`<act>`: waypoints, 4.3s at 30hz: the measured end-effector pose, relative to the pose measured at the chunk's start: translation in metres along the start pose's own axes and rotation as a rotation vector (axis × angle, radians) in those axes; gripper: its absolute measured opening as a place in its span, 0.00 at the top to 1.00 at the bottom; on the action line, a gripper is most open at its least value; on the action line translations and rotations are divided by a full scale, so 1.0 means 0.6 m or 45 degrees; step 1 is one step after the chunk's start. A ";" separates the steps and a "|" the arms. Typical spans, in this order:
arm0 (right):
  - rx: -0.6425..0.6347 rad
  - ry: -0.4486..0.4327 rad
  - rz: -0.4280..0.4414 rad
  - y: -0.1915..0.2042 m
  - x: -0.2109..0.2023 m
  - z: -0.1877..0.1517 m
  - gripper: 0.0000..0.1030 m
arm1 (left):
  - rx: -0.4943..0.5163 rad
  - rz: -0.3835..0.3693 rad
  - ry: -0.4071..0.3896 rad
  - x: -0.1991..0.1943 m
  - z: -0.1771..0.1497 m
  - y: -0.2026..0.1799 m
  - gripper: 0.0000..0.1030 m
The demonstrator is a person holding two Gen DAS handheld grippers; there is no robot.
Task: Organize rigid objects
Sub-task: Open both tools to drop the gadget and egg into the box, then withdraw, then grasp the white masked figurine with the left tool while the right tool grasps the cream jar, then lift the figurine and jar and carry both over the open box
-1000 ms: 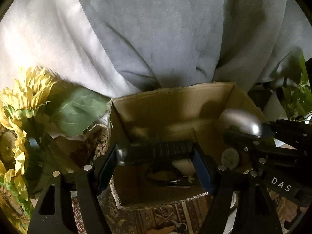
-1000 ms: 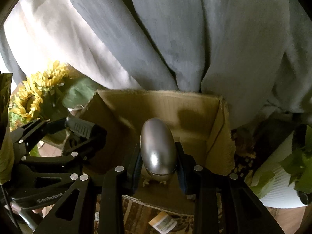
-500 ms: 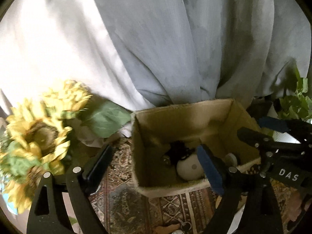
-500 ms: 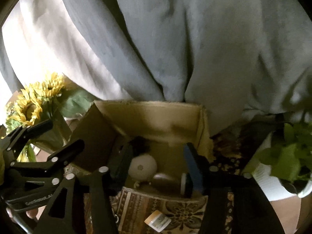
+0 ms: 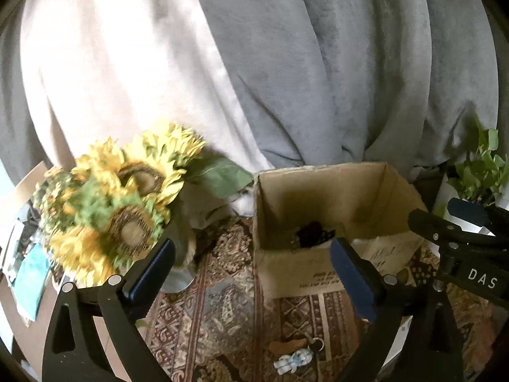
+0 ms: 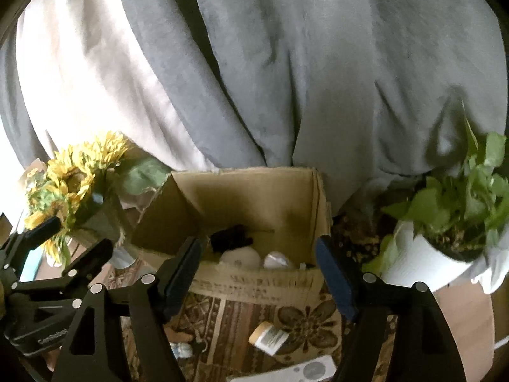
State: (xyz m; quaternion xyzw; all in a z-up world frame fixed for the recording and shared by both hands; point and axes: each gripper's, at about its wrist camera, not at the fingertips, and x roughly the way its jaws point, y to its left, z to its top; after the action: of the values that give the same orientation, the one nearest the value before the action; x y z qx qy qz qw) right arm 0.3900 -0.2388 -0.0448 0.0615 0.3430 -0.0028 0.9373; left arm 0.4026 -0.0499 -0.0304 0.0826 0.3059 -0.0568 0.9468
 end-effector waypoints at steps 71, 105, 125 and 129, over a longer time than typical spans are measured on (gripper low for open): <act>0.282 0.404 -0.042 -0.045 0.189 -0.224 0.28 | -0.453 -0.026 0.476 0.163 -0.286 -0.028 0.24; 0.113 0.277 0.018 -0.006 0.087 -0.217 0.50 | -0.268 -0.130 0.226 0.055 -0.242 -0.014 0.58; 0.093 0.043 0.005 0.005 -0.036 -0.157 0.50 | -0.105 -0.160 -0.102 -0.058 -0.137 -0.022 0.58; 0.090 -0.023 0.002 0.006 -0.064 -0.137 0.50 | -0.106 -0.215 -0.138 -0.073 -0.114 -0.020 0.58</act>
State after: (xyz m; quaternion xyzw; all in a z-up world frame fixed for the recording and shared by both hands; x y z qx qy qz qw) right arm 0.3081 -0.2270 -0.0820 0.0947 0.3342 -0.0146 0.9376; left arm 0.3266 -0.0463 -0.0606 0.0139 0.2622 -0.1278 0.9564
